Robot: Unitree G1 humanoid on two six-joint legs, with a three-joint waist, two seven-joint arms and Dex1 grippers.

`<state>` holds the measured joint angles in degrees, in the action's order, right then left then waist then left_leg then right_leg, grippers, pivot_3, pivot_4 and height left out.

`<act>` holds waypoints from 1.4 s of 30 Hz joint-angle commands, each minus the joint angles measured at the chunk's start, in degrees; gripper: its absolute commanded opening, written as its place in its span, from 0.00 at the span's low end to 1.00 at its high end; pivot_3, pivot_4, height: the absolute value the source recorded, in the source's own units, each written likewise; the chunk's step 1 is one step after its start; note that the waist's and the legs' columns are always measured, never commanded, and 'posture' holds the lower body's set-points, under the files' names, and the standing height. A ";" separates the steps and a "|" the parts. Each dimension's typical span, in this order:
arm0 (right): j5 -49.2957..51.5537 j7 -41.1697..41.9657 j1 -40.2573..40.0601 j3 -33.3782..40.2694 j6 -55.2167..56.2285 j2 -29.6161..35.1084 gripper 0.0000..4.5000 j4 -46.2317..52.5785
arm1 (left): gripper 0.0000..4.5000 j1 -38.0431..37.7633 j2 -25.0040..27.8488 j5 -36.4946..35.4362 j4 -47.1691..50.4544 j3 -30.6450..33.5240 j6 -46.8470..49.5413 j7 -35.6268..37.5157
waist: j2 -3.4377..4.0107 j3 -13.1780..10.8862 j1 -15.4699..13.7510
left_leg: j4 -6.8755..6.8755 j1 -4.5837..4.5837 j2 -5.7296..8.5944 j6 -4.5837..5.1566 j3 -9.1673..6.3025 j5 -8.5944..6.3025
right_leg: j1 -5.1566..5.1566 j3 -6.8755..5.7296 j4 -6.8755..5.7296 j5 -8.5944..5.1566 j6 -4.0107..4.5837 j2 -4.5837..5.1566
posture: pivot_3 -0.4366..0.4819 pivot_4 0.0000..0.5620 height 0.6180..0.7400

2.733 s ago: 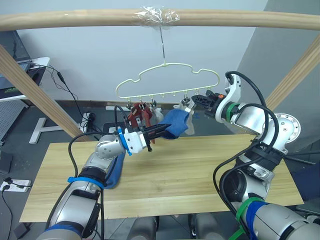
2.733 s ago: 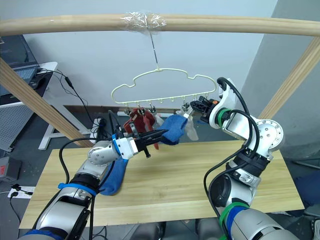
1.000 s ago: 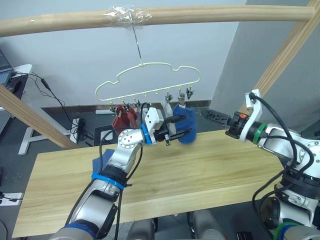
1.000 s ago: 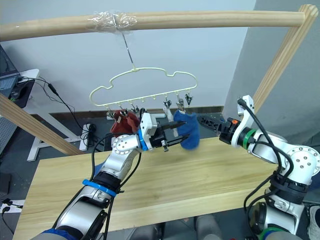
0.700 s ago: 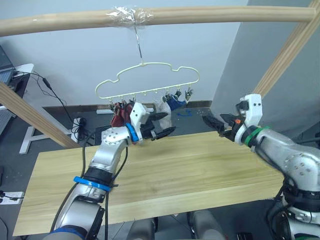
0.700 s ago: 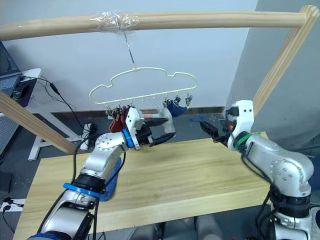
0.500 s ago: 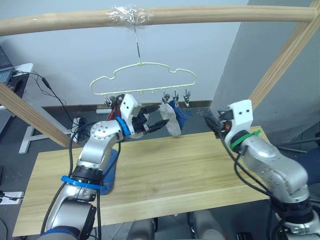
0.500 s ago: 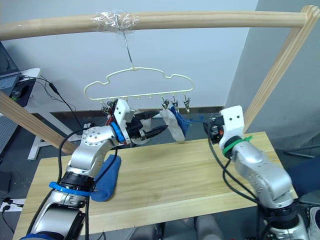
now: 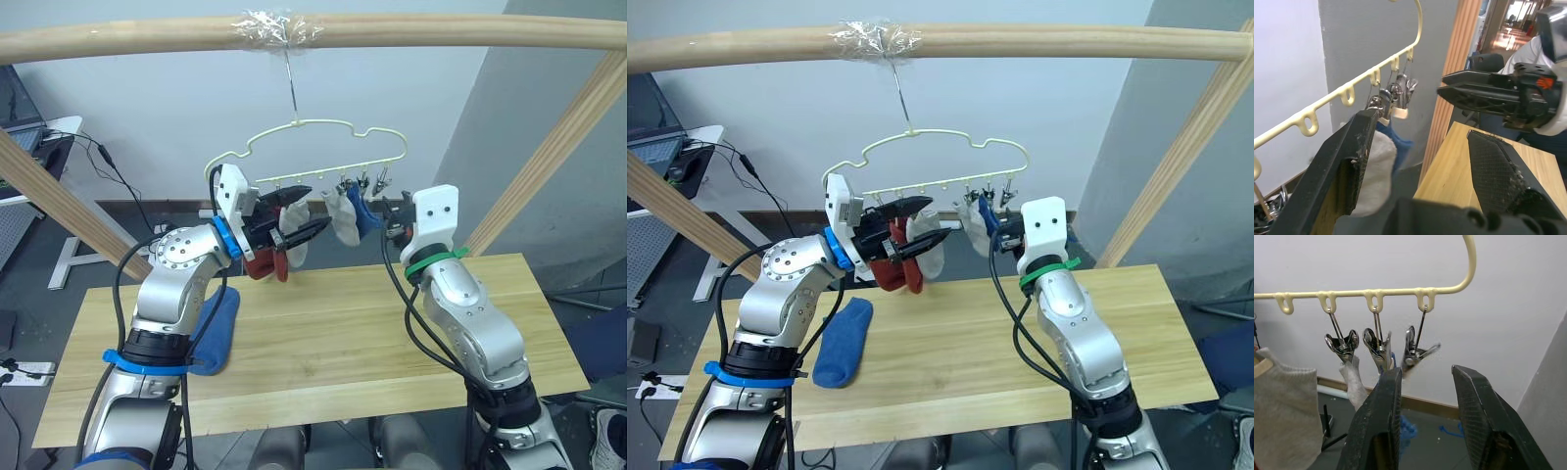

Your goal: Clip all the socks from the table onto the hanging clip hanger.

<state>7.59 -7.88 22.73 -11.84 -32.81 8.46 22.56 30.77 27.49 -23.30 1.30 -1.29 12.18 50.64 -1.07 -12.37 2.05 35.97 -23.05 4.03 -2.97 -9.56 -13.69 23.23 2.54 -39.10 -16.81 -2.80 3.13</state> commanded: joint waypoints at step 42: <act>-9.25 1.49 13.26 4.84 11.07 -12.56 0.37 -20.90 | 0.74 -0.13 -0.06 -6.41 9.44 2.59 6.87 -0.12 | 0.01 0.00 -0.13 | 0.01 0.03 -0.02 -0.01 0.07 0.01 | 0.02 0.02 -0.06 0.03 0.04 -0.01 | 0.55 0.39 1.00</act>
<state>-1.07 -6.44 35.02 -7.59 -23.56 -3.50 0.86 30.59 27.33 -28.74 8.63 -0.09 19.38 50.62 -1.06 -12.37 1.92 35.98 -23.01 4.00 -2.98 -9.49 -13.68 23.25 2.56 -39.16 -16.77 -2.76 3.12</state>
